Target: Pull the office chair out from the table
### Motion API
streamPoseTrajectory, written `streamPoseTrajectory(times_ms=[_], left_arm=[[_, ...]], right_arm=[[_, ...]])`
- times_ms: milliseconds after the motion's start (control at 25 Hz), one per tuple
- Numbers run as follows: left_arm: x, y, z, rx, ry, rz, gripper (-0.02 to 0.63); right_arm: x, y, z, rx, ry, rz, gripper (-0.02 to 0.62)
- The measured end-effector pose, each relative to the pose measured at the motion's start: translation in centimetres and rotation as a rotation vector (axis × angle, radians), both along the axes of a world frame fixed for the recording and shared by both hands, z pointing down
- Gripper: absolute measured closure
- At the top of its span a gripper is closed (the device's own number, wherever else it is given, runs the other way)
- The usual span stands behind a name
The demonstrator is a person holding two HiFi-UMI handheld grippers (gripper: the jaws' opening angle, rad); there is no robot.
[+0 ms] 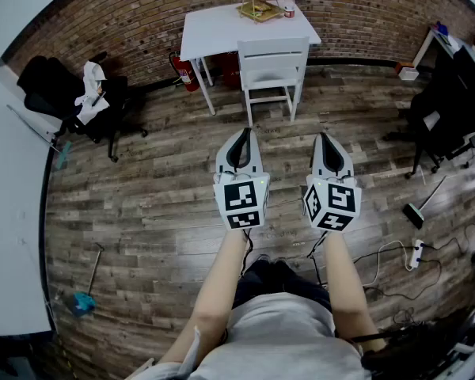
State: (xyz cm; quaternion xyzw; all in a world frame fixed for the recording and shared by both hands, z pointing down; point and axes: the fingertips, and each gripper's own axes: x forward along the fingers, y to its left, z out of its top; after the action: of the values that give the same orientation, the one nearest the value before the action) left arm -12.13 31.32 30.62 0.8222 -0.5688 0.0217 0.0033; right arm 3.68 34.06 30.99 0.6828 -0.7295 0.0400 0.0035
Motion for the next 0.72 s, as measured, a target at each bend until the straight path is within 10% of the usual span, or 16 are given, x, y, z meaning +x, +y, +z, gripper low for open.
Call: streamPoseTrajectory(times_ms=[720], left_arm=[[1.3,-0.9,-0.2,0.013,-0.02,-0.011,0.591]], right_arm=[[0.9,-0.9,-0.3,0.028,0.027,-0.027,0.581]])
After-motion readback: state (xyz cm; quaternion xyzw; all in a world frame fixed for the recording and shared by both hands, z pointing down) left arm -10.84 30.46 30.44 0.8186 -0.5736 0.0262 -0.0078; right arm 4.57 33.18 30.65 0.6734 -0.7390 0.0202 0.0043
